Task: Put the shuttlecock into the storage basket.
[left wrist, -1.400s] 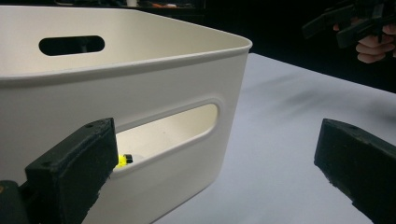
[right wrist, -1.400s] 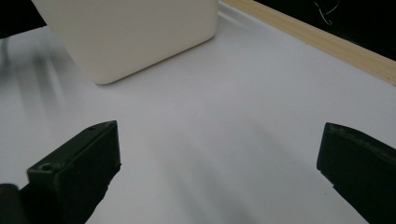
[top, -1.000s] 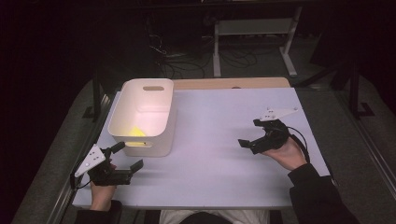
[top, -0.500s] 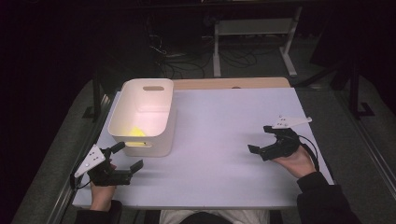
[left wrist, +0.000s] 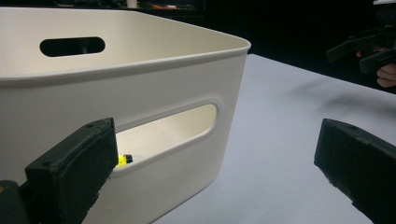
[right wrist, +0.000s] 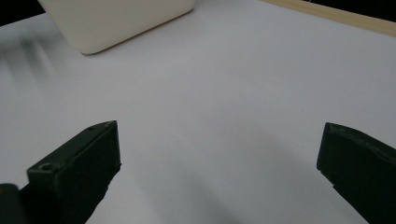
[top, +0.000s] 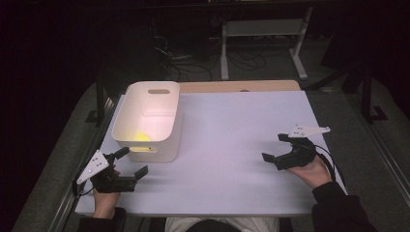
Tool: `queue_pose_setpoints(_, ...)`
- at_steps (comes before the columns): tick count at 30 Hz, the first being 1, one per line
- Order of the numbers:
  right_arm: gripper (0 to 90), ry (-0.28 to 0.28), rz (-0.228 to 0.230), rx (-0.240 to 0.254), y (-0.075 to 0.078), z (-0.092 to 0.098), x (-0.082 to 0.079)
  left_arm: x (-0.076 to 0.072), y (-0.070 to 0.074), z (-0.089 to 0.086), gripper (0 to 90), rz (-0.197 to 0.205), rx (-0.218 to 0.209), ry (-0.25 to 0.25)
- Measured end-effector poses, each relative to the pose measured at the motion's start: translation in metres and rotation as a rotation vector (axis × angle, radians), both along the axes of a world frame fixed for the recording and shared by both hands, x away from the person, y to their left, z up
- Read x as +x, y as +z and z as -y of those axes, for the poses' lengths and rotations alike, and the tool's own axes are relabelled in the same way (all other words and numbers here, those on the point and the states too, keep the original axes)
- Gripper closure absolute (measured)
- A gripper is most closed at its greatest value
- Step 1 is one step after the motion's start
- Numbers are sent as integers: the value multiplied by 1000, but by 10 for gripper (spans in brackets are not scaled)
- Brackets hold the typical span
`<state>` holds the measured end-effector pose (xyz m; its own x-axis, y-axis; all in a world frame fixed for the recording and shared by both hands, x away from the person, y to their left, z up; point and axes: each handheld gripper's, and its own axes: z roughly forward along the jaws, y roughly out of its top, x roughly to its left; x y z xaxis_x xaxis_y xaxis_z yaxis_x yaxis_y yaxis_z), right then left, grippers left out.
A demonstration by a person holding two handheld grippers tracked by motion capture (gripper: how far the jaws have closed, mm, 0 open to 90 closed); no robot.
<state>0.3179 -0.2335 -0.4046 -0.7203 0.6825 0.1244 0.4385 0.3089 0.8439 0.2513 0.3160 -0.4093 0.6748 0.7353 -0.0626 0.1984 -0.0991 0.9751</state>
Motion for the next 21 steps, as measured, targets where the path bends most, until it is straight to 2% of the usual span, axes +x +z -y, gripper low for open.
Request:
queue_pose_setpoints(10,0,-22,14,32,-9,16,-8,-1,0,-1,0,0,-3,0)
queue_pose_setpoints(21,0,-54,34,30,-18,28,-18,-2,0,-1,0,2,-6,0)
